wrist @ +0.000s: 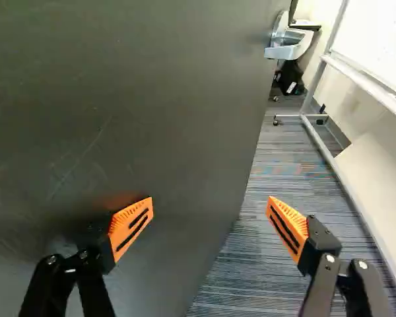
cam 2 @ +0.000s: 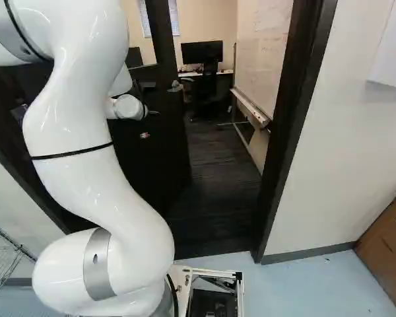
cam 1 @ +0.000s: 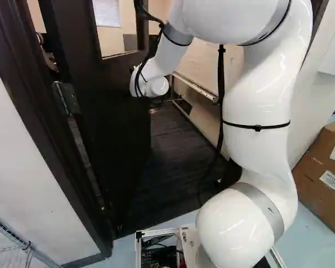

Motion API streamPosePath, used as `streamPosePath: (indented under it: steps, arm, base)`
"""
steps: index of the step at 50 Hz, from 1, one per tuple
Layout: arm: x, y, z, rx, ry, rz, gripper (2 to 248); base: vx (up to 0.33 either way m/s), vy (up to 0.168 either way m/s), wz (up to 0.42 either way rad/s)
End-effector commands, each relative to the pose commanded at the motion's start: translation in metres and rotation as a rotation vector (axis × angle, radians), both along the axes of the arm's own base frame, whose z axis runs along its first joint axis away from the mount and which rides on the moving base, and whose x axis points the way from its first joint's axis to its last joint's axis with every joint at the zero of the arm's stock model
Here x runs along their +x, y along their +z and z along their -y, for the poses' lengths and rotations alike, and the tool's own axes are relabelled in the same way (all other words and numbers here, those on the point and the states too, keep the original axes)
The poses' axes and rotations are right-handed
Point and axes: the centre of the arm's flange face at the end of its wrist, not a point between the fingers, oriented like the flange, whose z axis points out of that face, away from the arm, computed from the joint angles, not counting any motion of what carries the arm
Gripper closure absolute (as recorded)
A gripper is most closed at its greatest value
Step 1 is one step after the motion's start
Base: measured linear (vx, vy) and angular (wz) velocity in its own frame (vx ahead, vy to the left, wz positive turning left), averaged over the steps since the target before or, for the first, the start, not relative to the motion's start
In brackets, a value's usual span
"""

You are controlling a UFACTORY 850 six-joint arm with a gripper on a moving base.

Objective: Open the door and move inside

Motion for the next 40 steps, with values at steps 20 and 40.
streamPosePath:
  steps: [20, 40]
  arm:
    - [0.011, -0.002, -0.024, 0.003, 0.030, 0.009, 3]
    - [0.022, -0.004, -0.048, 0.007, 0.059, 0.018, 3]
  base:
    - [0.000, 0.000, 0.000]
    - [0.000, 0.000, 0.000]
